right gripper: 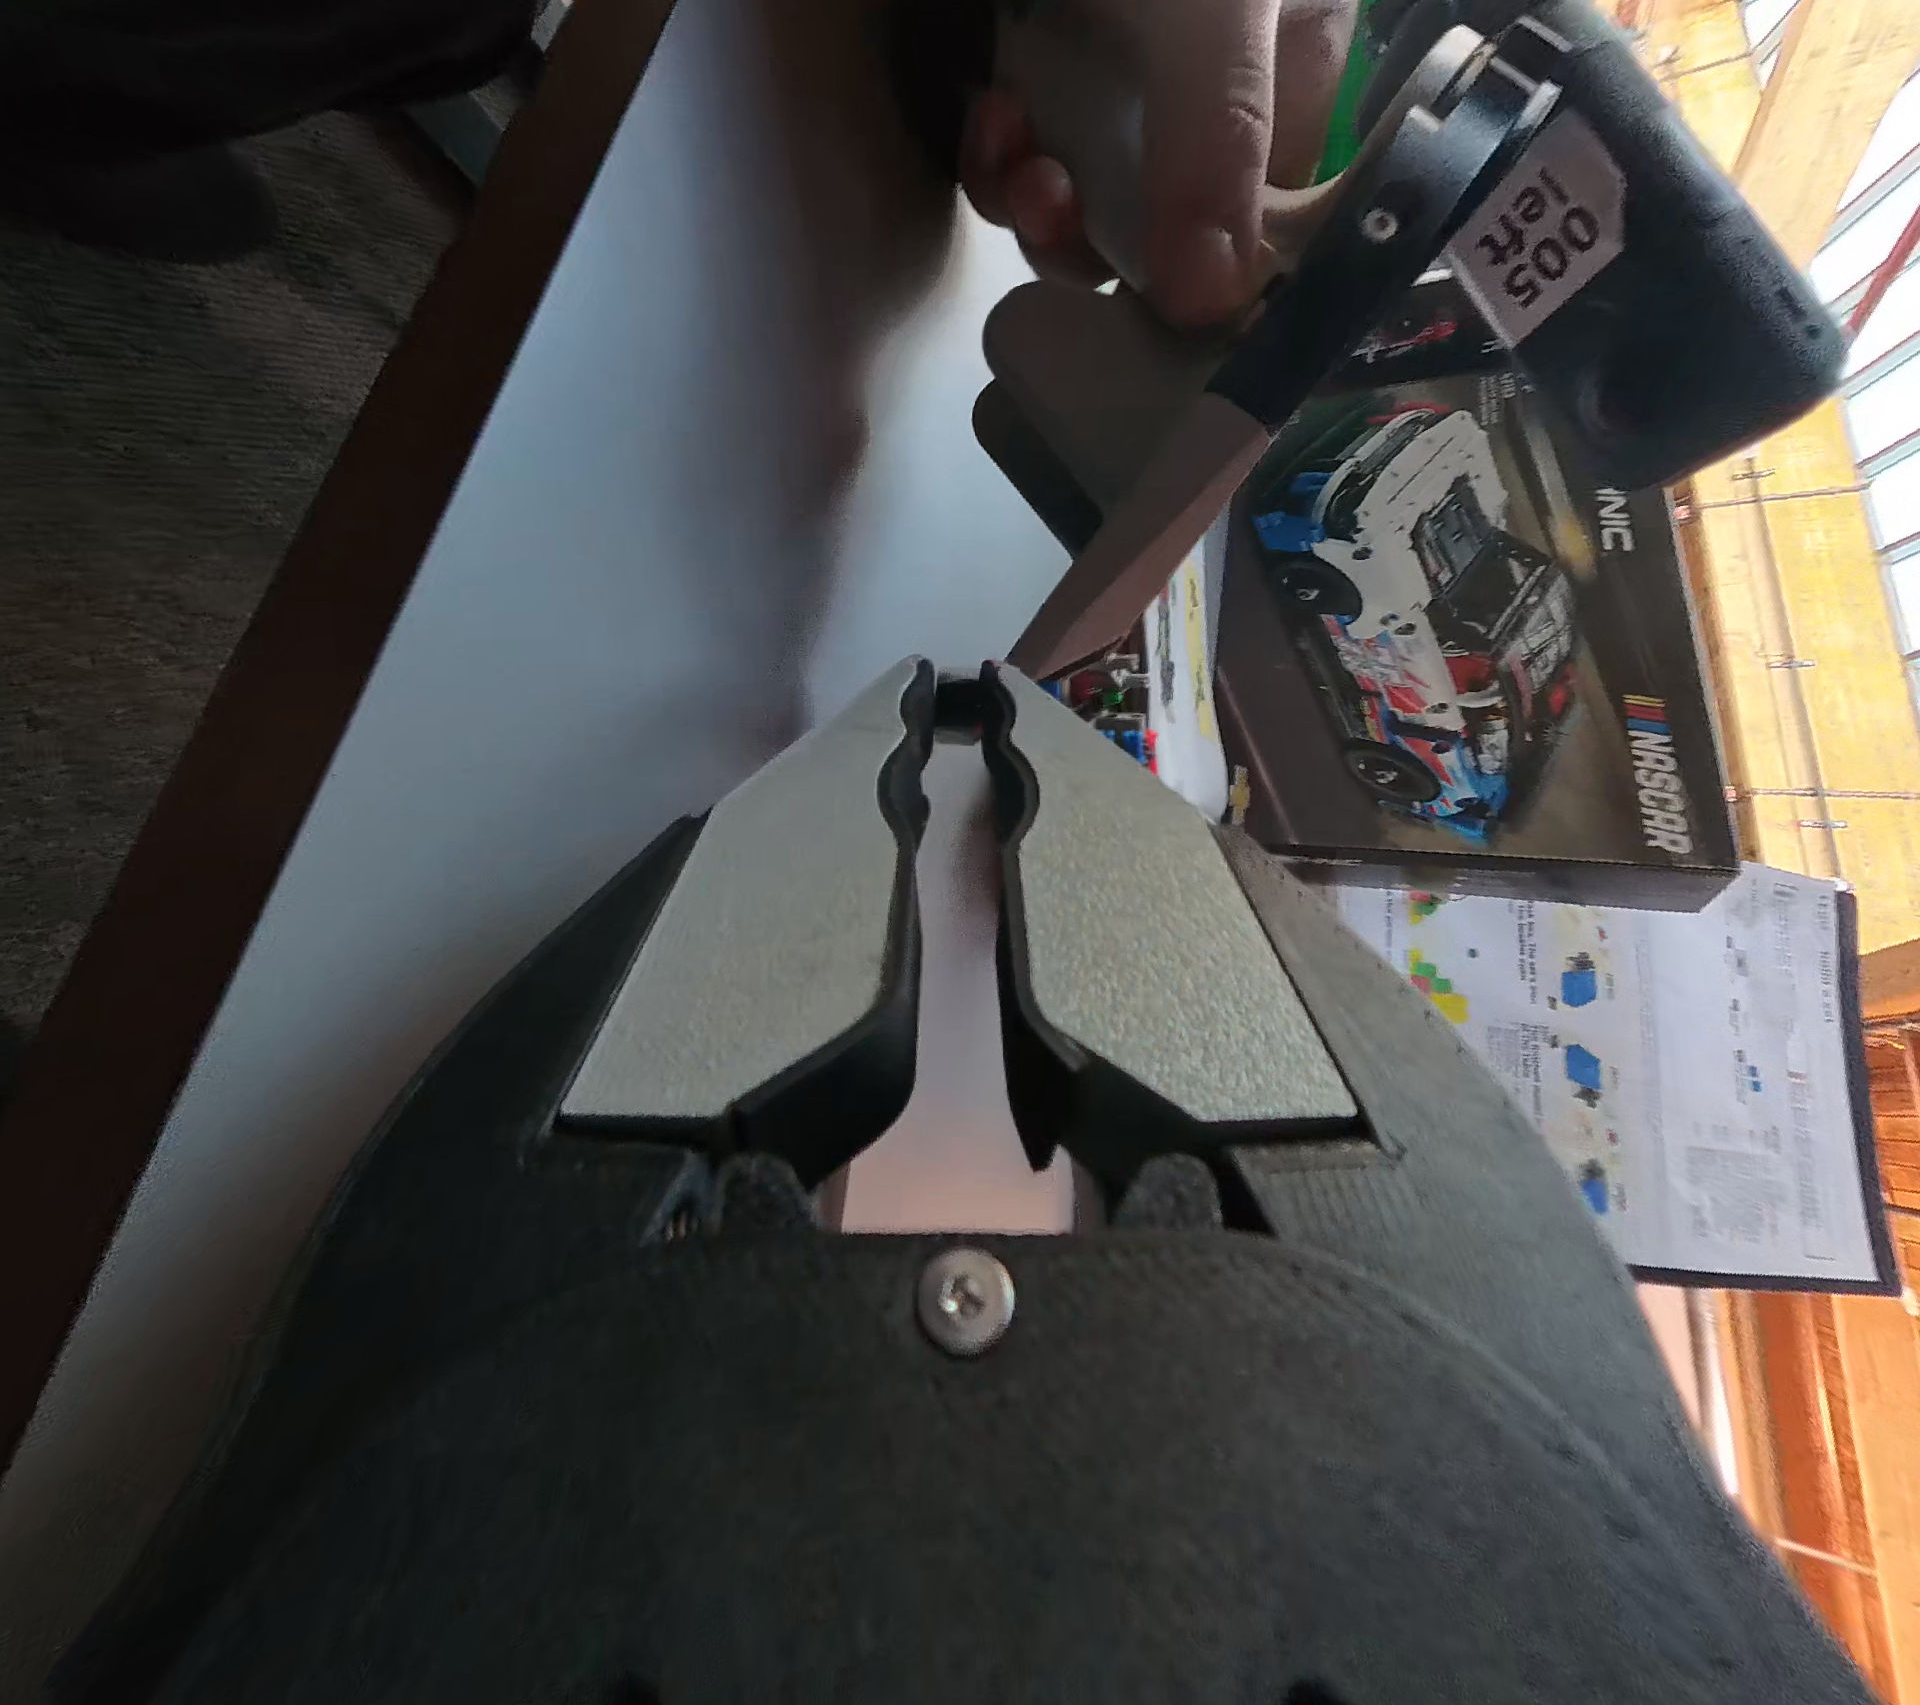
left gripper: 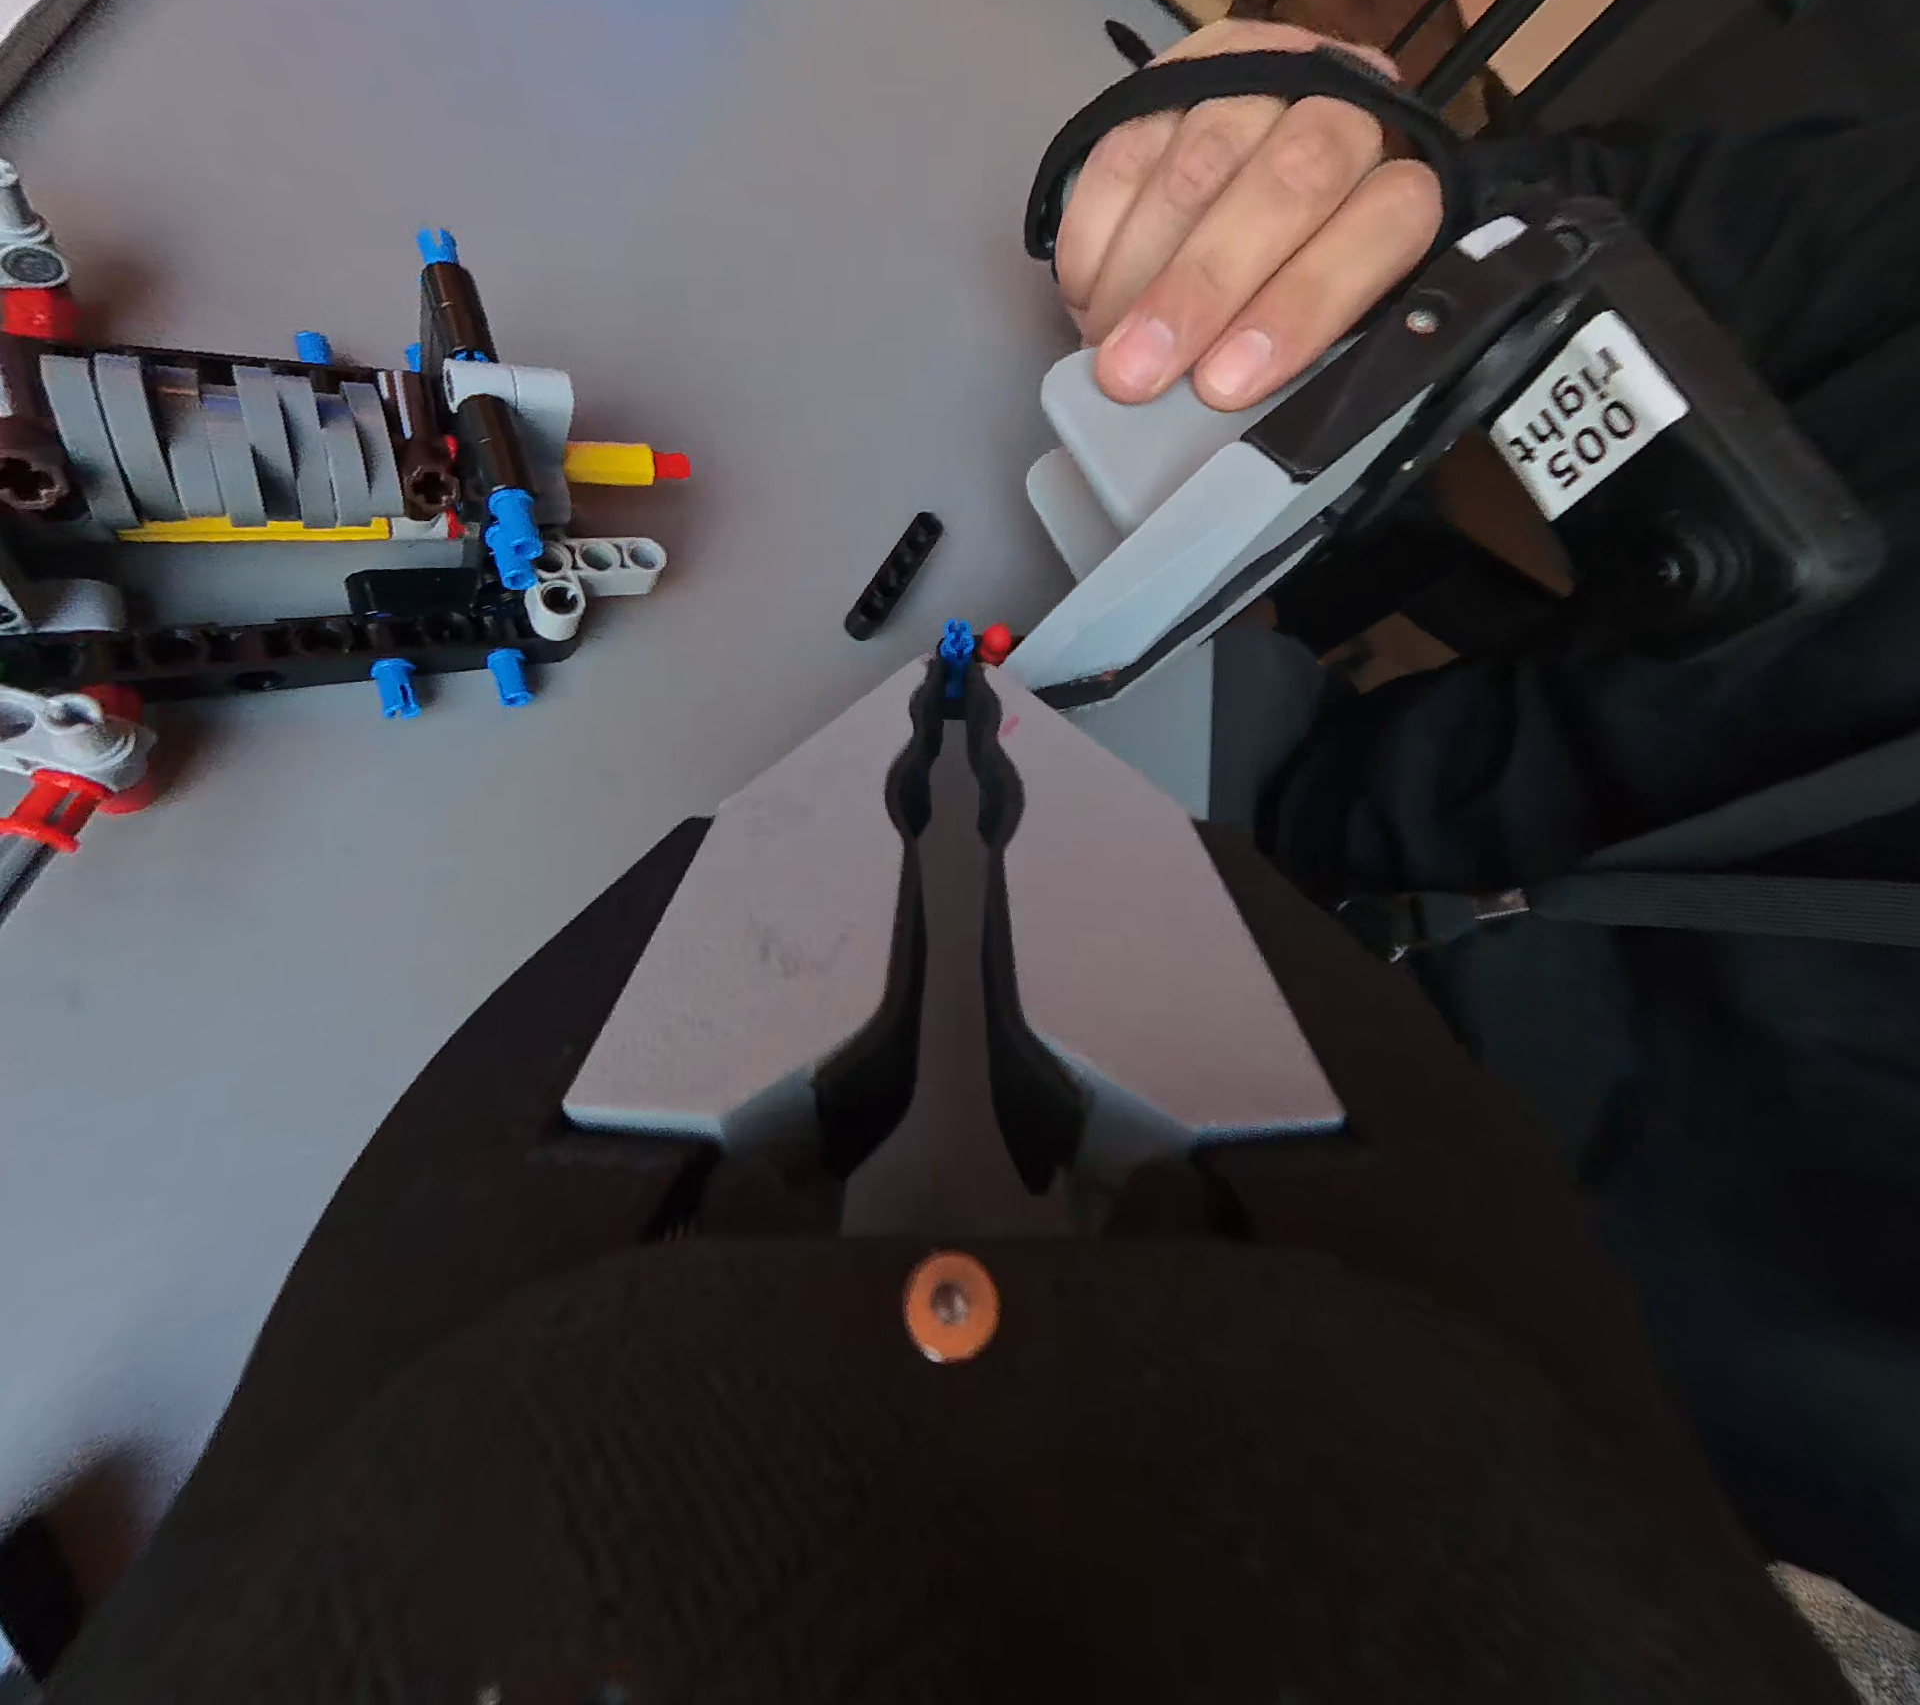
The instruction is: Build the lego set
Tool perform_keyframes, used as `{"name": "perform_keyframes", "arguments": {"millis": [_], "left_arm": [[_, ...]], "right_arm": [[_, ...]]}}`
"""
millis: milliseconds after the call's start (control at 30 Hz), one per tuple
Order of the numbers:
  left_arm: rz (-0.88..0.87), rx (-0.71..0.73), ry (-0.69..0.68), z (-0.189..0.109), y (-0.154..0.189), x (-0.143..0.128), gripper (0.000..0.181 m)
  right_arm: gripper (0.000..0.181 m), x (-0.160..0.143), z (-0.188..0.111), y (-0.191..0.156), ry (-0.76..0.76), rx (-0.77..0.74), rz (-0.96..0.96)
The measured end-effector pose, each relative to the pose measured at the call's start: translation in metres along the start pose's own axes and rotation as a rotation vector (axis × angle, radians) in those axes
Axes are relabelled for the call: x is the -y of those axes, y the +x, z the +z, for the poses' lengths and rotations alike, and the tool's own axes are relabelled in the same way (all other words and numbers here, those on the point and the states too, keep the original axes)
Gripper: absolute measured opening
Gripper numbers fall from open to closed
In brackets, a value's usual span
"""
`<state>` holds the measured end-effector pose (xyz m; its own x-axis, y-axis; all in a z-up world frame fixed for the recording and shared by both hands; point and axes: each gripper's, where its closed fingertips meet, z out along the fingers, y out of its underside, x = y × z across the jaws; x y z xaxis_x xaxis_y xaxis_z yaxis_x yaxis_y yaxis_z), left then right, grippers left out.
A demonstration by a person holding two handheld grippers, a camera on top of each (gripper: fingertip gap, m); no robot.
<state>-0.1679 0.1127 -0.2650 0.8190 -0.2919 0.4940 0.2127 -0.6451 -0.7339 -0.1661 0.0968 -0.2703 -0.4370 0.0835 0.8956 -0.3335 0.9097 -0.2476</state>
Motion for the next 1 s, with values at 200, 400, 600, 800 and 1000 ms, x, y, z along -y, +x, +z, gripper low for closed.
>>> {"name": "perform_keyframes", "arguments": {"millis": [200,400,600,800,1000], "left_arm": [[0.038,0.078,-0.059,0.000,-0.011,-0.007,0.001],[0.091,0.116,-0.094,0.001,-0.013,-0.013,0.001],[0.109,0.107,-0.107,0.002,-0.010,-0.015,0.001],[0.113,0.096,-0.113,0.002,-0.010,-0.015,0.001],[0.135,0.098,-0.118,0.002,-0.010,-0.016,0.001]], "right_arm": [[0.016,-0.004,-0.017,0.004,0.064,0.030,0.138],[0.023,-0.036,-0.023,0.003,0.027,0.130,0.438],[0.040,-0.047,-0.021,-0.006,0.027,0.330,0.746],[0.023,-0.050,-0.016,-0.017,-0.005,0.454,0.807],[0.006,-0.049,-0.017,-0.021,0.005,0.523,0.848]]}}
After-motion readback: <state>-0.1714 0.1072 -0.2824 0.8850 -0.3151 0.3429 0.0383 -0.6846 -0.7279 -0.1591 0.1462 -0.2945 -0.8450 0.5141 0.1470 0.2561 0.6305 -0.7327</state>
